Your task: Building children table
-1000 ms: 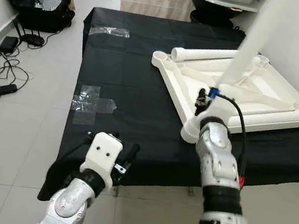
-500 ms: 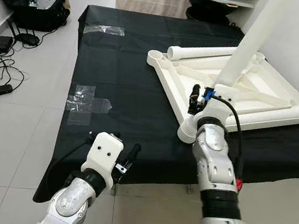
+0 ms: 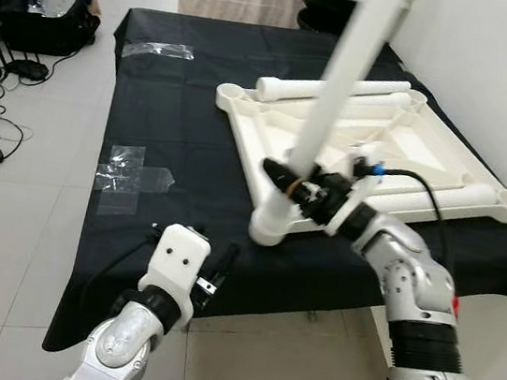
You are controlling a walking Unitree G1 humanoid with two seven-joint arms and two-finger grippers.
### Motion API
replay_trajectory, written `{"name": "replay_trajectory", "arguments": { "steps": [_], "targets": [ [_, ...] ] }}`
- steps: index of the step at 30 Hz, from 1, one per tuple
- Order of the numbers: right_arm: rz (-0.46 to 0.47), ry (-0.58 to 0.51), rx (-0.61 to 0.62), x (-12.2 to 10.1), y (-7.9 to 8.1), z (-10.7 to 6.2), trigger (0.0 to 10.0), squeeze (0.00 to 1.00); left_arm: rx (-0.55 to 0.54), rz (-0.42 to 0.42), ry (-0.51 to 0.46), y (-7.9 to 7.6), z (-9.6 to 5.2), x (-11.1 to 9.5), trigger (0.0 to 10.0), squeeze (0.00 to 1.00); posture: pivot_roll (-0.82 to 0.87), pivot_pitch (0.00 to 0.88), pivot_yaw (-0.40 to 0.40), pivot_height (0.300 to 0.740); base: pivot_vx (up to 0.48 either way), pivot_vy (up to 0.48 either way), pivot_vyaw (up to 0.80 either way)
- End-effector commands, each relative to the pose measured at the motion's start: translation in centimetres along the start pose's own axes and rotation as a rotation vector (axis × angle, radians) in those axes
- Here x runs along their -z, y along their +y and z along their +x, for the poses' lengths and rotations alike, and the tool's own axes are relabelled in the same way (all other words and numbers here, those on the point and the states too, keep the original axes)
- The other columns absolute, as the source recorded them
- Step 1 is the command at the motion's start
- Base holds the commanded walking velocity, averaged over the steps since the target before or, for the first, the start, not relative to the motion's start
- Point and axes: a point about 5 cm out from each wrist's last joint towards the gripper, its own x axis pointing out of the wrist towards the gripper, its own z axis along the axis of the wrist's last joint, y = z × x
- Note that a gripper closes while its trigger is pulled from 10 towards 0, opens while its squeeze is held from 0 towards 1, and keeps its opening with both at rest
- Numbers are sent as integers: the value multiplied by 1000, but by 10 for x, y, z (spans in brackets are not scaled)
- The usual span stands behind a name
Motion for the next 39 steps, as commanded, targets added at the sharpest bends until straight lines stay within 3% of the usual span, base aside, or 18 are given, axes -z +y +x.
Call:
{"name": "replay_trajectory", "arguments": {
  "steps": [1,5,6,7,8,9,10,15,19,21,22,26,32,33,34,35,36,39],
  "targets": [
    [4,30,-135,4,10,5,10000,0,3,1,10,-2,-1,4,10000,0,80,166,-118,740,0,0,0],
    [-39,26,-117,7,11,19,10000,0,0,1,11,-2,-2,3,10000,0,82,170,-124,740,0,0,0],
    [-77,25,-75,9,10,27,7804,0,-1,2,11,-1,-2,3,10000,0,81,173,-124,740,0,0,0],
    [-77,25,-75,9,10,27,7804,0,-1,2,11,-1,-2,3,10000,0,81,173,-124,740,0,0,0],
    [-92,21,-44,9,8,31,2078,0,-1,3,11,-1,-2,3,10000,0,81,173,-124,740,0,0,0],
    [-92,21,-44,9,8,31,2078,0,-1,3,11,-1,-2,3,10000,0,81,173,-124,740,0,0,0],
    [-105,27,-3,9,5,33,0,0,-1,4,11,-1,-2,3,10000,0,82,171,-121,740,0,0,0],
    [-183,-6,450,3,-29,27,0,0,0,5,10,-1,-1,3,10000,0,74,170,-120,740,0,0,0],
    [-190,-7,568,2,-36,22,0,0,1,5,10,-1,-1,3,10000,0,73,170,-120,740,0,0,0],
    [-198,6,898,2,-51,4,0,0,1,5,9,-1,-1,3,10000,0,78,170,-115,740,0,0,0],
    [-198,6,898,2,-51,4,0,0,1,5,9,-1,-1,3,10000,0,78,170,-115,740,0,0,0],
    [-146,7,1418,15,-49,-29,0,0,2,9,9,-1,0,3,10000,0,75,167,-119,740,0,0,0],
    [-108,-16,1504,21,-37,-25,0,0,7,15,8,-2,0,3,10000,0,67,165,-119,740,0,0,0],
    [-101,-31,1477,22,-35,-20,2902,0,14,20,7,-3,1,3,10000,0,70,166,-122,740,0,0,0],
    [-88,-67,1422,20,-33,-11,10000,0,17,21,7,-3,1,3,10000,0,71,166,-120,740,0,0,0],
    [-88,-67,1422,20,-33,-11,10000,0,17,21,7,-3,1,3,10000,0,71,166,-120,740,0,0,0],
    [-90,-110,1362,16,-31,-4,10000,1000,18,21,7,-3,1,3,10000,0,67,166,-120,740,0,0,0],
    [-111,-165,1291,8,-29,2,10000,1000,17,19,7,-3,1,4,10000,0,67,165,-122,740,0,0,0]
  ]
}}
